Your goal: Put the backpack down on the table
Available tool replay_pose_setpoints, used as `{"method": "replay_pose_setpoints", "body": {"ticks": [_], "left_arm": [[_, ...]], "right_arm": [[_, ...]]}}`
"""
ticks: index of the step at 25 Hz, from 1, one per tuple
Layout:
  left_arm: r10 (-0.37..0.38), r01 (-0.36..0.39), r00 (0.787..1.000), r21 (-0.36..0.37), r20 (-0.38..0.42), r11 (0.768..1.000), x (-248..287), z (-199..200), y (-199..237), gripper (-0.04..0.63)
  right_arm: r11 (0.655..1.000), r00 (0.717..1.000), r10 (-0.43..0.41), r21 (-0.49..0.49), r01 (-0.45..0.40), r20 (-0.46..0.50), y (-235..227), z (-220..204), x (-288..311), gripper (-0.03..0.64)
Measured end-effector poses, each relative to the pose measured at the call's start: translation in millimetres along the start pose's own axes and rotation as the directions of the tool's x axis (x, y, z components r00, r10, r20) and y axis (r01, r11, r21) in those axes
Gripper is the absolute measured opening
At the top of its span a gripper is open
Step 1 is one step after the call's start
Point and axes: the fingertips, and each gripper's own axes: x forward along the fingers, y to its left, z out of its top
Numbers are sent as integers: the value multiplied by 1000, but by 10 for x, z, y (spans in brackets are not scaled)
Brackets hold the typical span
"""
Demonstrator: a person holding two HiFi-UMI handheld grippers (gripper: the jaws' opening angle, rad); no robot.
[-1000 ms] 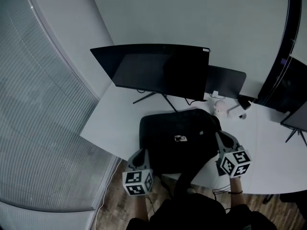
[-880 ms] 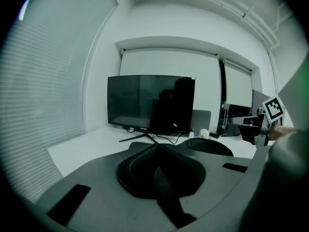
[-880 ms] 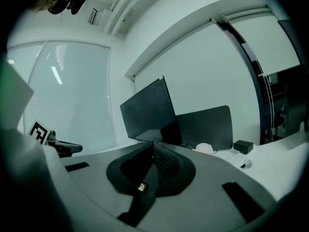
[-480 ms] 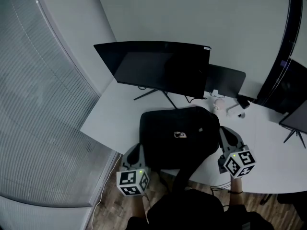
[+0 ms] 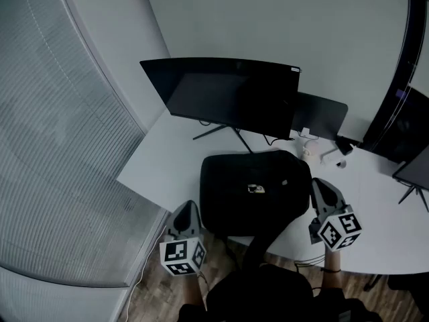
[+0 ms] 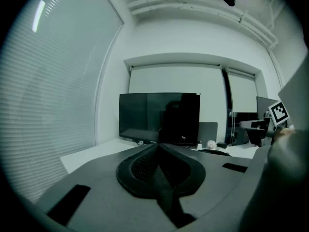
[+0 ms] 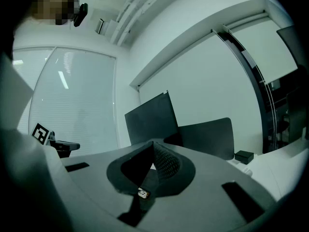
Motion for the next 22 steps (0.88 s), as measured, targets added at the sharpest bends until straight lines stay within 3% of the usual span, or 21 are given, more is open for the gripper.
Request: {"method": "replay_pose_setpoints", "body": {"ticks": [22], "left_arm": [[-8, 9, 1000, 57, -22, 998, 27, -68, -106, 15]], "right_arm": [[997, 999, -28, -66, 27, -26, -81, -56, -50, 14]]}}
